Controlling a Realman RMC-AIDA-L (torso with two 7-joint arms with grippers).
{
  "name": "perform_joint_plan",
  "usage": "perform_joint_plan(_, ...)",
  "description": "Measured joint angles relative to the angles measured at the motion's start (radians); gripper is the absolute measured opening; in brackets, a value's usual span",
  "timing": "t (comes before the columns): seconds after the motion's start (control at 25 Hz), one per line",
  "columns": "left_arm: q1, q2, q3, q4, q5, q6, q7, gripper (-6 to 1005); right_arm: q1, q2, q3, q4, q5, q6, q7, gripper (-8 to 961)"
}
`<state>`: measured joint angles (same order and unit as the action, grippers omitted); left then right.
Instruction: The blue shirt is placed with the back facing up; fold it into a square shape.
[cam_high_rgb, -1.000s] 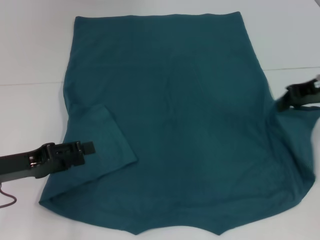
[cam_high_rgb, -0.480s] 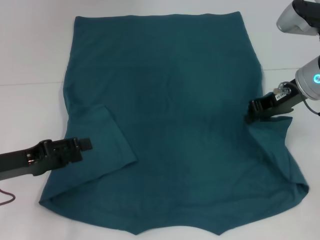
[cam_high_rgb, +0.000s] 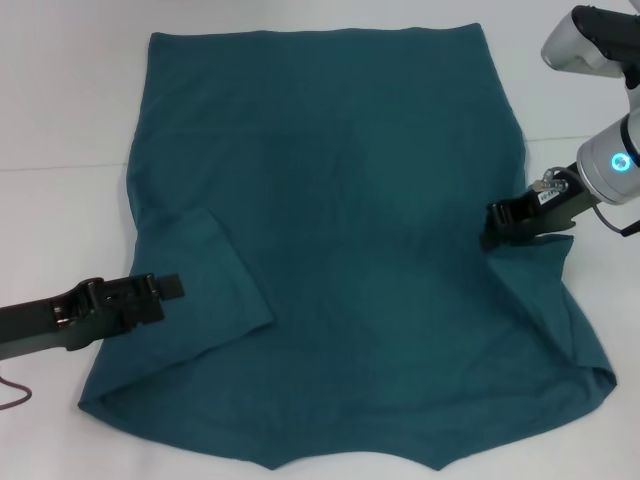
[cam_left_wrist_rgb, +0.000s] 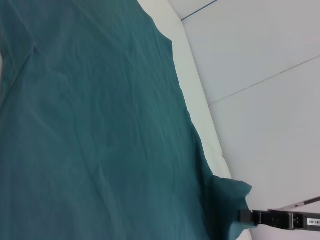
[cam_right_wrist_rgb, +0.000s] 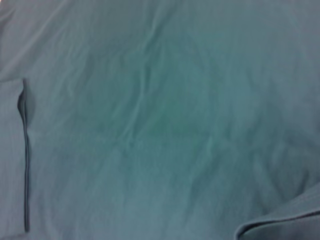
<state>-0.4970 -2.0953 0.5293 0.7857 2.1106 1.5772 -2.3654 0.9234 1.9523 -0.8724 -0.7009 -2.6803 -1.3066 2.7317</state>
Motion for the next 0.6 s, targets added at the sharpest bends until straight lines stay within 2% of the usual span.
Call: perform_joint_plan(0.6,-0.002,0.000,0.000,-0.011,0.000,-0.003,0.002,640,0.039,0.005,-0.042,0.048,-0.002,0.041,0.027,42)
